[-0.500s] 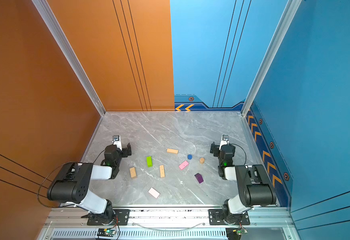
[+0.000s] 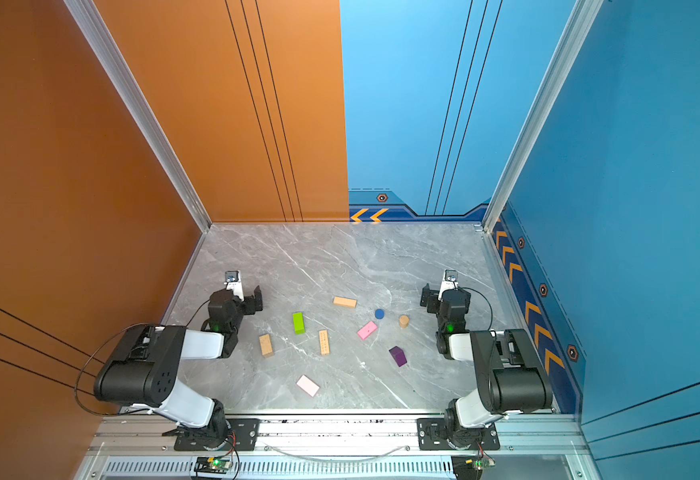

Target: Build the wood block tower

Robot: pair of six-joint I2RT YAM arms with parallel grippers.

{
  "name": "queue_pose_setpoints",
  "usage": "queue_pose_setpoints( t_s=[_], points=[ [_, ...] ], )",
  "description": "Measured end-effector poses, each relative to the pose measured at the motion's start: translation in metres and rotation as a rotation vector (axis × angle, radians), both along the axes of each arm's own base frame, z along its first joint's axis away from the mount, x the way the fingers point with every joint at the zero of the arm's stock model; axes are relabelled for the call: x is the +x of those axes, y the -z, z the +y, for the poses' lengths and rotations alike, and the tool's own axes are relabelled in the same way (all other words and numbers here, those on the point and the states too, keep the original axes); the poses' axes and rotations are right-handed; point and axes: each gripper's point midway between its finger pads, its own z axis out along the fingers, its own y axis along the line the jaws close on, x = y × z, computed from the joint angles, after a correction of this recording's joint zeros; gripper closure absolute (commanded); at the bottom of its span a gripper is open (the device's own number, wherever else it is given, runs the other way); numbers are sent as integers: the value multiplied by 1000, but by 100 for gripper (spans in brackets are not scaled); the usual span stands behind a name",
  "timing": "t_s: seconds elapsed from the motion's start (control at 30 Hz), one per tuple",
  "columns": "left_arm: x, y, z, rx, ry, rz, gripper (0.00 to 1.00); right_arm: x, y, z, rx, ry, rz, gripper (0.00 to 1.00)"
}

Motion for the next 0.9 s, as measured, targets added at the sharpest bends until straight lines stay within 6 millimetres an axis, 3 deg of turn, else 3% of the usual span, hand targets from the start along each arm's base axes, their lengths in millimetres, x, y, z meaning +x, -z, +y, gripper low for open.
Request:
queue_pose_setpoints(
  t_s=[0.8,0.9],
  points=[
    [0,0,-1,-1,3,1,3,0,0,-1,-1,5,-1,0],
    [-2,1,0,0,3,20,4,1,0,-5,-4,35,42,4]
  ],
)
